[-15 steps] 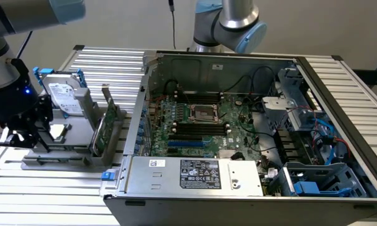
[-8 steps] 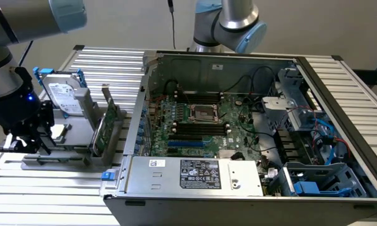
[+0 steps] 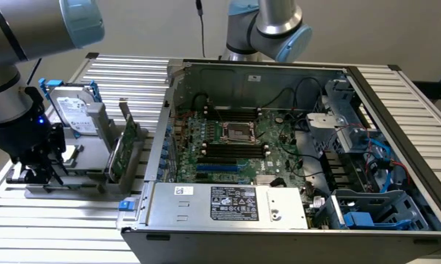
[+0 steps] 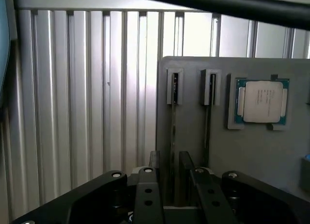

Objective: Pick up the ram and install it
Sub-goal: 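Pick up the ram and move it above insertion slot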

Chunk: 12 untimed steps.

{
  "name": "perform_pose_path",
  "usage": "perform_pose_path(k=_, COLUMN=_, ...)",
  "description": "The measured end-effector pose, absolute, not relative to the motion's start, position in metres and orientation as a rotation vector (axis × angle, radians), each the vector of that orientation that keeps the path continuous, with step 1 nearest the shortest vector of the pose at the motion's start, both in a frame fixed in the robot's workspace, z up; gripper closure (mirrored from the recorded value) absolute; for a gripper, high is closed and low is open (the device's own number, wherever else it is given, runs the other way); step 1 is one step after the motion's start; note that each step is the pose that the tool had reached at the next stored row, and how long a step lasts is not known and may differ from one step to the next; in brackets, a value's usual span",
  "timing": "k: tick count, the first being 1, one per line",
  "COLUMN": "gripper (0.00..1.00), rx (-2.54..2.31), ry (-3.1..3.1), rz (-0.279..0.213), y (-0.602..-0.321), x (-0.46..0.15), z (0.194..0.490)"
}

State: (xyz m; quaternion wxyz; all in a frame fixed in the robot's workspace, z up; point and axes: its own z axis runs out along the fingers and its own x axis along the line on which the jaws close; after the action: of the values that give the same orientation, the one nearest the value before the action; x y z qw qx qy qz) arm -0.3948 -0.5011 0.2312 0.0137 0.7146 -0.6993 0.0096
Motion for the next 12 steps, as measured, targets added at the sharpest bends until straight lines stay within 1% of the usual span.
perform_pose_path(k=12, gripper=0.69, rx=2.256, ry=-2.148, rz=0.031, y=-0.501, x=-0.395, z=0.209)
